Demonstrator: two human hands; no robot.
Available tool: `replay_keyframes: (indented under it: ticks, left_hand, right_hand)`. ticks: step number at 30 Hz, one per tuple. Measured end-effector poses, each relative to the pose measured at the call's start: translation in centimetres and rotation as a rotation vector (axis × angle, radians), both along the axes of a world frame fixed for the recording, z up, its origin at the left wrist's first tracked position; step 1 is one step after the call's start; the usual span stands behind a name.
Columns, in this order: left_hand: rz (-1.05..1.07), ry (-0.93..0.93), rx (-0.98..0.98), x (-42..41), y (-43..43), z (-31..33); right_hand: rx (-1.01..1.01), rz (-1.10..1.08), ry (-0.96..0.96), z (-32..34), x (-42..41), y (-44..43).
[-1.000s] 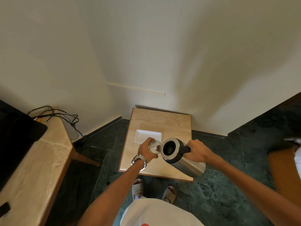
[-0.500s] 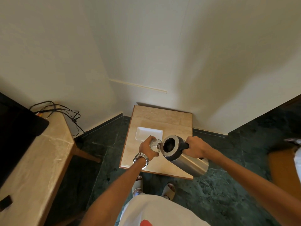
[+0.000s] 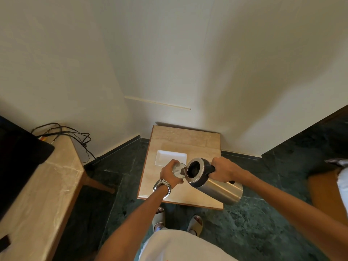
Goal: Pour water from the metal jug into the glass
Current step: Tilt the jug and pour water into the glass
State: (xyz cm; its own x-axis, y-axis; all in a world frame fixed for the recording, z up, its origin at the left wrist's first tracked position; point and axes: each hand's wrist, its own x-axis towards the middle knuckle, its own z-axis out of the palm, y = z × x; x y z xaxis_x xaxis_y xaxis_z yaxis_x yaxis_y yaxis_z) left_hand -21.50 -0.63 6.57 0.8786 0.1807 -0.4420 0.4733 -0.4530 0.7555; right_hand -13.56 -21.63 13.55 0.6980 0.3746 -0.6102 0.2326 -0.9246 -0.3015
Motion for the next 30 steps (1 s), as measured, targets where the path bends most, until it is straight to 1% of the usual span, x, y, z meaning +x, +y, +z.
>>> replay_keyframes:
  ticks: [9, 15, 30]
  left_hand:
    - [0.010, 0.000, -0.027, -0.2, -0.3, -0.2]
    - [-0.014, -0.016, -0.012, 0.4, -0.4, 0.1]
    - [0.011, -0.019, -0.018, 0.3, -0.9, 0.1]
  right_hand:
    - [-0.005, -0.030, -0.001, 0.7, -0.4, 0.4]
    - [-0.004, -0.053, 0.003, 1.0, -0.2, 0.6]
    - [-0.010, -0.064, -0.007, 1.5, -0.2, 1.2]
